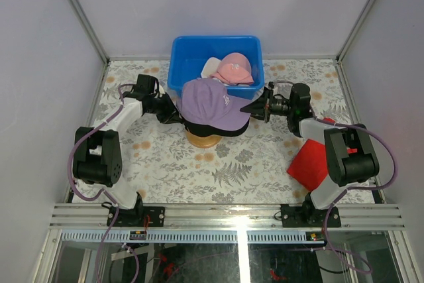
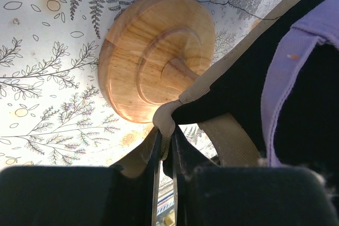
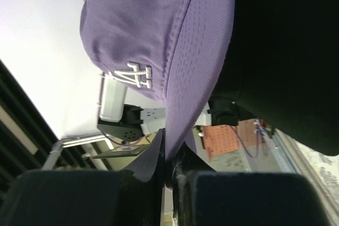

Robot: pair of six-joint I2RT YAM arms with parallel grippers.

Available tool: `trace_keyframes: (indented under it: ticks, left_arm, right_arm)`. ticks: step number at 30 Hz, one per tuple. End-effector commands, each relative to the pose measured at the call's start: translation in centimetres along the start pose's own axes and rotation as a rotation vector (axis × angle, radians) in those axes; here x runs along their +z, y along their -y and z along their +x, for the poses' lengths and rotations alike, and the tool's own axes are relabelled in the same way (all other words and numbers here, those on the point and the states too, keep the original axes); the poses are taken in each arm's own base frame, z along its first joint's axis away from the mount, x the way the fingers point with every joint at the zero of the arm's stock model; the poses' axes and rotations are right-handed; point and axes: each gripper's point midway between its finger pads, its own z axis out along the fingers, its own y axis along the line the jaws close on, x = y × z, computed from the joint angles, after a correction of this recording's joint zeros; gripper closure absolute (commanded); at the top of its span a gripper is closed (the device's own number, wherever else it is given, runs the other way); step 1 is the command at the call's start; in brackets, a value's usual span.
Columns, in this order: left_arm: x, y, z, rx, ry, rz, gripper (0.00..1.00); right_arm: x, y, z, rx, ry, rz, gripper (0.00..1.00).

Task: Stack the hats

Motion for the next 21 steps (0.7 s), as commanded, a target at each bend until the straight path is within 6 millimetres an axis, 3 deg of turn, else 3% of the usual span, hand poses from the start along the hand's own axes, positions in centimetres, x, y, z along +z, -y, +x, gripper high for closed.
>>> trace_keyframes:
  ticks: [1,9,21]
  left_arm:
    - [0.0,-0.3,-0.2,0.017,0.027,-0.004,0.93]
    - [0.4,-0.6,-0.4,0.020,0.020,-0.013,0.93]
    - [0.7,-0.6,-0.7,0.042,-0.001,-0.017,0.93]
  right_arm:
    - [0.1,1.7,1.5,-0.080,-0.104,0.110,1.00]
    - [1.0,1.6,3.1,-0.180,-0.221,0.199,1.00]
    - [1.4,1.2,1.3,-0.241,-0.235,0.262,1.00]
